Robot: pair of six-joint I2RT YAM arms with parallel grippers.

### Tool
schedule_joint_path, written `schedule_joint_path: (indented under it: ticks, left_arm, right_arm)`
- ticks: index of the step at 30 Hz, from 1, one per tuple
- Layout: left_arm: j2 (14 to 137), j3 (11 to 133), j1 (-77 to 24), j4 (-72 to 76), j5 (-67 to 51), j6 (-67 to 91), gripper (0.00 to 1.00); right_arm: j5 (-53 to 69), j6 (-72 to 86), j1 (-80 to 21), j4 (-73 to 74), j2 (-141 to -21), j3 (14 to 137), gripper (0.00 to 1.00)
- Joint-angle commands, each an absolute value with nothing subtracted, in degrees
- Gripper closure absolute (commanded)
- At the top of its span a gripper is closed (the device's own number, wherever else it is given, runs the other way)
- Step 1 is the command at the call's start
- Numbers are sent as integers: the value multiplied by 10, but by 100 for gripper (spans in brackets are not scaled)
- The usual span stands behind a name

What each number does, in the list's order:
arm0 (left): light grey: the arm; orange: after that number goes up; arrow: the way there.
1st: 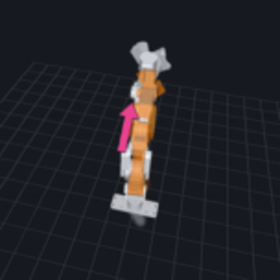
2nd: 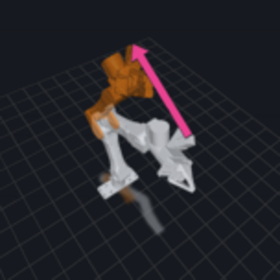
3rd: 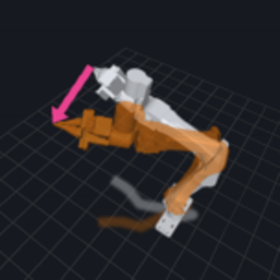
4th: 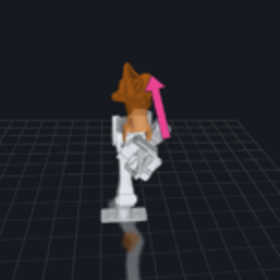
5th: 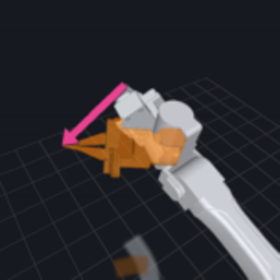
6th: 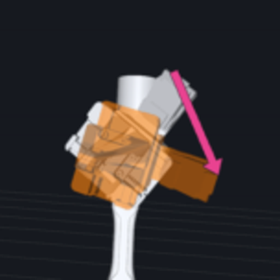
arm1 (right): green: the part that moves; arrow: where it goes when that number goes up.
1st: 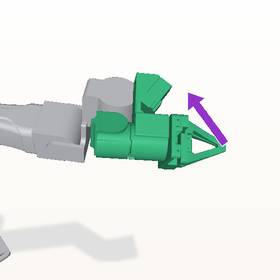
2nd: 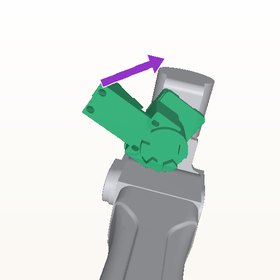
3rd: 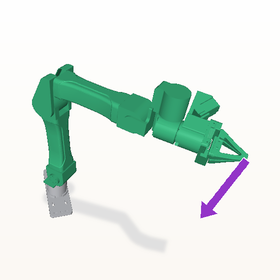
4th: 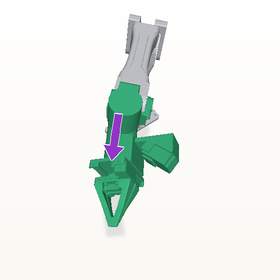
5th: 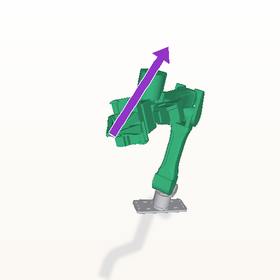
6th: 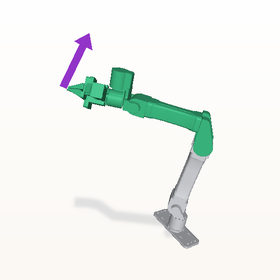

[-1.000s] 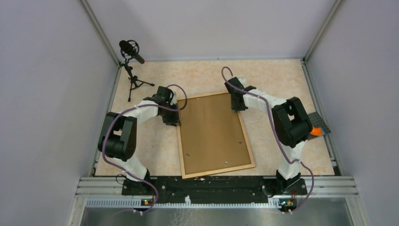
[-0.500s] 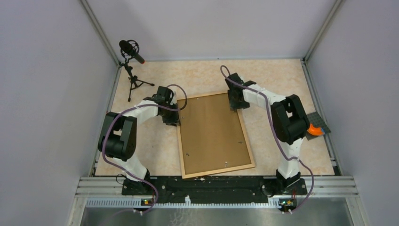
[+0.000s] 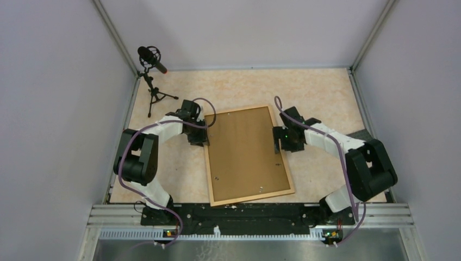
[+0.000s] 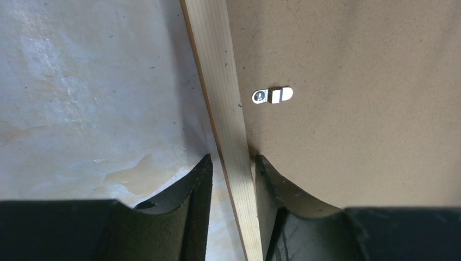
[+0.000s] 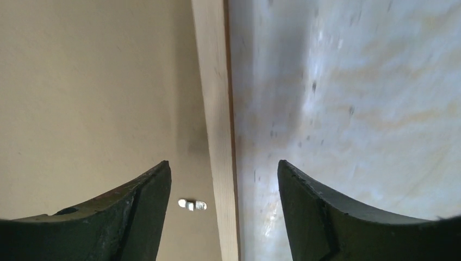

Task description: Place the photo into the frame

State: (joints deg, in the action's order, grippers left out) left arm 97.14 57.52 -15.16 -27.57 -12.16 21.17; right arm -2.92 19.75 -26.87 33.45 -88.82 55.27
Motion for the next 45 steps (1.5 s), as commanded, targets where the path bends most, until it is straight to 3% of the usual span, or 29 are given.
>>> schedule_joint_path:
  ticks: [1, 4, 6, 9, 14, 17, 20, 22, 24, 25, 27, 30, 33, 38, 45]
  left_arm:
    - [975, 582, -151, -280, -124, 218, 61]
    - [970, 580, -151, -278, -118, 217, 62]
    - [968, 578, -151, -279, -118, 216, 62]
    - [965, 577, -151, -278, -120, 215, 63]
    - [948, 558, -151, -278, -135, 259, 68]
    - [934, 550, -150, -286, -129, 276, 69]
    - [918, 540, -145, -292, -93, 271, 71]
    - [917, 538, -140, -296, -81, 257, 73]
    - [922, 540, -136, -298, -81, 243, 75]
    - [925, 541, -134, -299, -82, 239, 75]
    - [934, 544, -133, -298, -83, 236, 76]
    - [943, 543, -131, -291, -95, 237, 78]
    - [943, 544, -130, -287, -104, 239, 78]
    - [937, 538, -129, -287, -100, 237, 79]
    - [938, 537, -128, -285, -103, 238, 80]
  right_arm:
    - [2, 247, -272, 295, -831, 485, 38]
    - [2, 239, -275, 280, -841, 480, 55]
    - [-17, 232, -276, 258, -857, 480, 60]
    - [-35, 224, -277, 231, -892, 496, 76]
    - [-94, 191, -276, 228, -958, 592, 100]
    - [-119, 182, -276, 265, -978, 653, 99]
    - [-124, 178, -276, 290, -962, 680, 84]
    - [-117, 170, -277, 298, -933, 677, 66]
    - [-87, 150, -277, 292, -894, 651, 37]
    - [-69, 138, -277, 290, -876, 636, 27]
    - [-48, 114, -277, 297, -848, 602, 19]
    - [-36, 82, -277, 290, -835, 558, 18]
    - [-15, 67, -278, 286, -854, 550, 23]
    - [9, 60, -294, 269, -884, 549, 47]
    - [2, 63, -309, 244, -925, 546, 47]
